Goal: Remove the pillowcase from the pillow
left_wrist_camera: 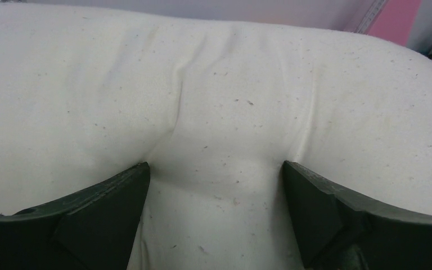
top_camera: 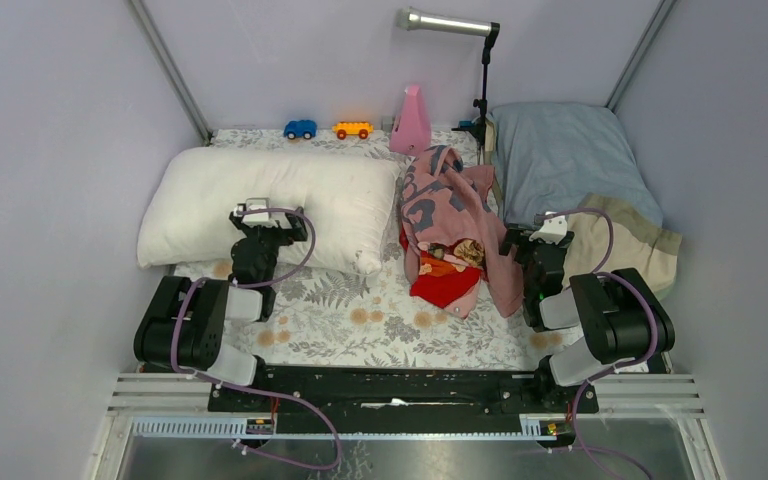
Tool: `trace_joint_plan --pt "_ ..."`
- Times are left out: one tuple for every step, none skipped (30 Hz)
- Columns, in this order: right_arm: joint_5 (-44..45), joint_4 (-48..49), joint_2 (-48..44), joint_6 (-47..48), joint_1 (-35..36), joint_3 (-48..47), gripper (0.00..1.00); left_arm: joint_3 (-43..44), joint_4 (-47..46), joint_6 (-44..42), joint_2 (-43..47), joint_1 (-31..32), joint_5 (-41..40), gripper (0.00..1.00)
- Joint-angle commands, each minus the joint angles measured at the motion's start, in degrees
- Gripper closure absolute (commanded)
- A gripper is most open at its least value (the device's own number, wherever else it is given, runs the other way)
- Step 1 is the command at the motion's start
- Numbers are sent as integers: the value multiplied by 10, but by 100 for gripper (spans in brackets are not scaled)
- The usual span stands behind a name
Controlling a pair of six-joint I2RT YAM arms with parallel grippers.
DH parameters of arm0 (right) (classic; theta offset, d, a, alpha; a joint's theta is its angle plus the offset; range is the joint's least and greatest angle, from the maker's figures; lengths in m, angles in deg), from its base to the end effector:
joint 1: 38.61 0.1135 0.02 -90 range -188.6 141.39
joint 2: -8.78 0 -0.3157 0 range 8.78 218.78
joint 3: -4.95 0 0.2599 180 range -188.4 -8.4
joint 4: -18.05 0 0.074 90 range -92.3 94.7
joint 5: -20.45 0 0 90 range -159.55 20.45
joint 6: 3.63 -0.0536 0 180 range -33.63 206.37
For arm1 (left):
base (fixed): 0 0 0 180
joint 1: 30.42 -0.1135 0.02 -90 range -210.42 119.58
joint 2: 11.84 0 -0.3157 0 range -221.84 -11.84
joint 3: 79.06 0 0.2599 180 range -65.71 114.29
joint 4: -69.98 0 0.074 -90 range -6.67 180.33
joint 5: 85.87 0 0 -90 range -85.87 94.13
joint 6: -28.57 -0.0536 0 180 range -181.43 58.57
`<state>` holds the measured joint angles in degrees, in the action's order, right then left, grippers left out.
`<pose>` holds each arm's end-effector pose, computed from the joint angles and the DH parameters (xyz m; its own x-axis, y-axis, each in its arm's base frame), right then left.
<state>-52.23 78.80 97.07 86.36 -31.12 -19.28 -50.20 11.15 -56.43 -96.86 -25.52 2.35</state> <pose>0.2492 0.0167 0.1881 -0.0572 -0.0074 -0.9983 0.1702 0.9853 -0.0170 0.2639 -0.0210 0.2181 0.0415 -0.0910 -0.9950 0.0583 0.9944 -0.0885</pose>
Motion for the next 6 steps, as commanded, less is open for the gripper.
trace_joint_plan --pt "23 21 9 7 -13 -4 0 -7 52 -19 -20 -17 -24 1" --pt "23 22 9 7 -13 -4 0 -7 52 -19 -20 -17 -25 1" --pt "24 21 9 7 -13 -4 0 -7 51 -20 -21 -17 -25 1" --pt "24 22 9 7 -13 -4 1 -7 51 -19 -21 -17 -25 1" --pt "24 22 9 7 -13 -4 0 -7 51 -19 -21 -17 -25 1" --pt "24 22 9 7 -13 -4 0 -7 51 -19 -20 -17 -25 1"
